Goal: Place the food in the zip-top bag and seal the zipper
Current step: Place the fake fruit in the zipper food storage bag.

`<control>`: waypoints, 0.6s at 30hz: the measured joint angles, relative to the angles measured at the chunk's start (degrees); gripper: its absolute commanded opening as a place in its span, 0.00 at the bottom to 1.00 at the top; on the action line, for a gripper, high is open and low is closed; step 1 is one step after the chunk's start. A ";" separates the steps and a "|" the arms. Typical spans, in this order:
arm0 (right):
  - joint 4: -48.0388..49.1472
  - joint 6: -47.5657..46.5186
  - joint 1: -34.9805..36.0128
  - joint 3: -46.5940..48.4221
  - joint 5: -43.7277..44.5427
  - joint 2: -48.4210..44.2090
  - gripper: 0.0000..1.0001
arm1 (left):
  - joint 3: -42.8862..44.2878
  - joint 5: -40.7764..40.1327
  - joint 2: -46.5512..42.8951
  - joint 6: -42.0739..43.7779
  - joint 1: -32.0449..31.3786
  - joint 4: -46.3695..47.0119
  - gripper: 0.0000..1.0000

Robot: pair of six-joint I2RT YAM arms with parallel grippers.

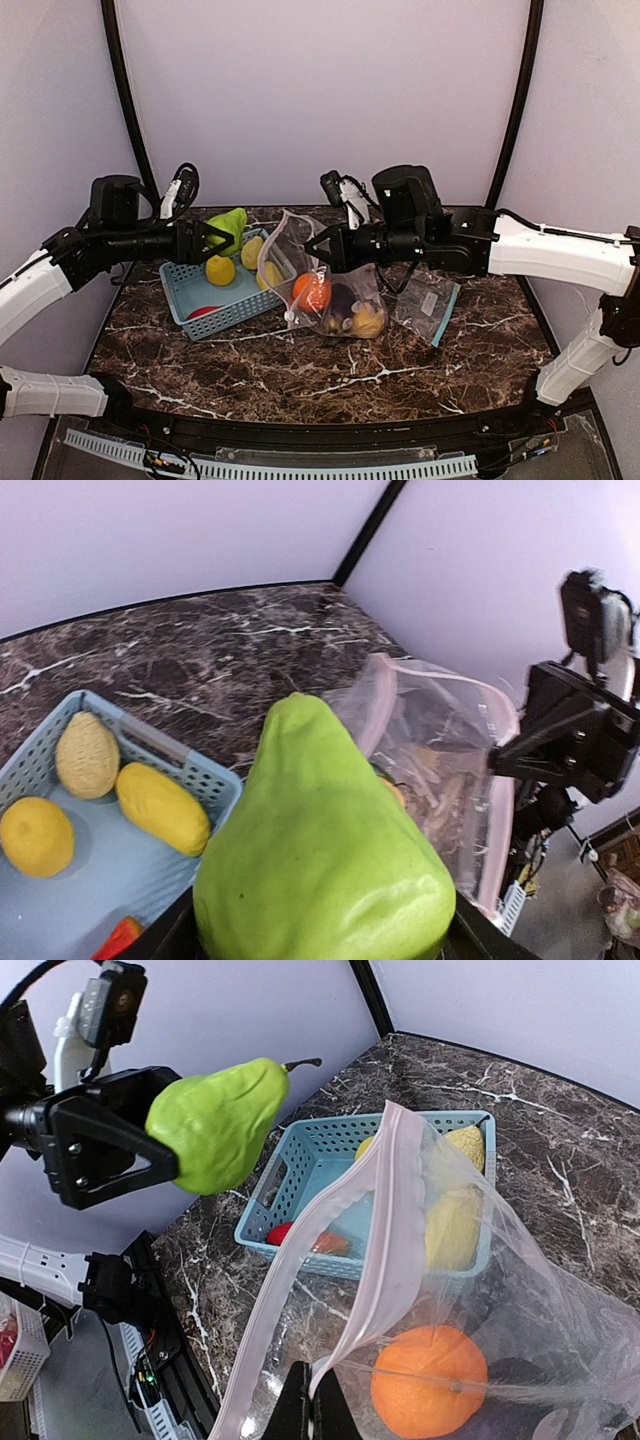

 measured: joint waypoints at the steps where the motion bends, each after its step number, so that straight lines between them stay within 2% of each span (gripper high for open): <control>1: 0.22 0.00 0.00 0.00 -0.28 0.02 0.00 | 0.42 0.42 -0.74 -0.22 -1.57 -0.24 0.66; 6: 0.76 -0.22 0.00 0.00 -1.22 0.02 0.00 | 3.41 1.86 -0.92 -1.38 -11.26 -0.07 0.66; 9: 1.42 -0.39 0.00 -0.31 -1.51 0.02 0.00 | 3.82 2.69 -0.35 -2.27 -14.43 0.07 0.66; 18: 2.38 -2.01 0.28 -1.14 -2.84 0.02 0.00 | 5.49 0.28 6.91 -4.94 -16.72 -2.69 0.66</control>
